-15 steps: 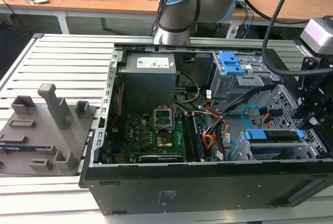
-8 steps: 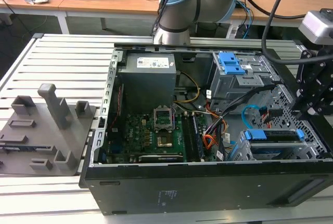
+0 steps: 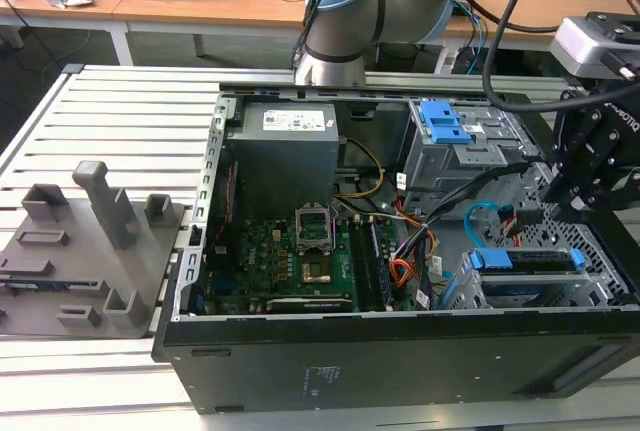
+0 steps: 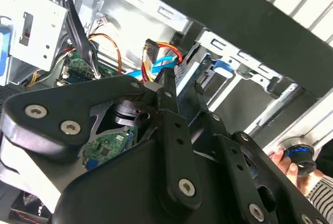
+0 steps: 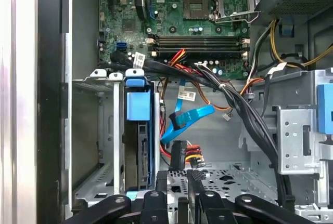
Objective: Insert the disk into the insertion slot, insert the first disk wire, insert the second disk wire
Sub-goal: 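Insert the first disk wire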
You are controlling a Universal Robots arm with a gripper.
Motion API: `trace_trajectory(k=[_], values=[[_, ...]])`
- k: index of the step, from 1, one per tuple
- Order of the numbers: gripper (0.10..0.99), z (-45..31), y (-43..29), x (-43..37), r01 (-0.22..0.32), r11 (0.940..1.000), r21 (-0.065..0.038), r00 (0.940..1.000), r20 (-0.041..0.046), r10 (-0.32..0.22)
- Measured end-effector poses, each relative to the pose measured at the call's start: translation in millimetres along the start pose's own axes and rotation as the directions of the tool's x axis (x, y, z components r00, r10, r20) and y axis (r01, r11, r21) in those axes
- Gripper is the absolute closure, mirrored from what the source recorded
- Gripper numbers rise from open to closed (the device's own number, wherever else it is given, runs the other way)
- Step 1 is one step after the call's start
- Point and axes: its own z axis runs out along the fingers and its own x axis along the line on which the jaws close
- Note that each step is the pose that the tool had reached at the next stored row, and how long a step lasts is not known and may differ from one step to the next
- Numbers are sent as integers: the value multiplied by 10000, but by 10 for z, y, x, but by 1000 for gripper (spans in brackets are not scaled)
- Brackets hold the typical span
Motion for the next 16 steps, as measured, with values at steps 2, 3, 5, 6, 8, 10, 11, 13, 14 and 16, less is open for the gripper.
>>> trace_trajectory(k=[2,3,5,6,8,10,11,13,14,16], values=[[784,39,61,-4,-8,10000,1,10000,-23,8],[784,68,110,-4,-19,10000,1,10000,-46,19],[784,128,180,-2,-34,10000,2,10000,-93,34],[784,138,185,-3,-37,10000,2,9999,-104,37],[784,150,186,-3,-36,10000,4,9999,-140,36],[784,151,186,-3,-37,10000,4,9999,-158,37],[784,151,187,-2,-38,10000,3,9999,-161,38],[800,152,187,-3,-38,10000,4,9999,-164,38],[800,152,187,-3,-39,10000,4,9999,-166,39],[902,152,187,-3,-39,10000,4,9998,-173,39]])
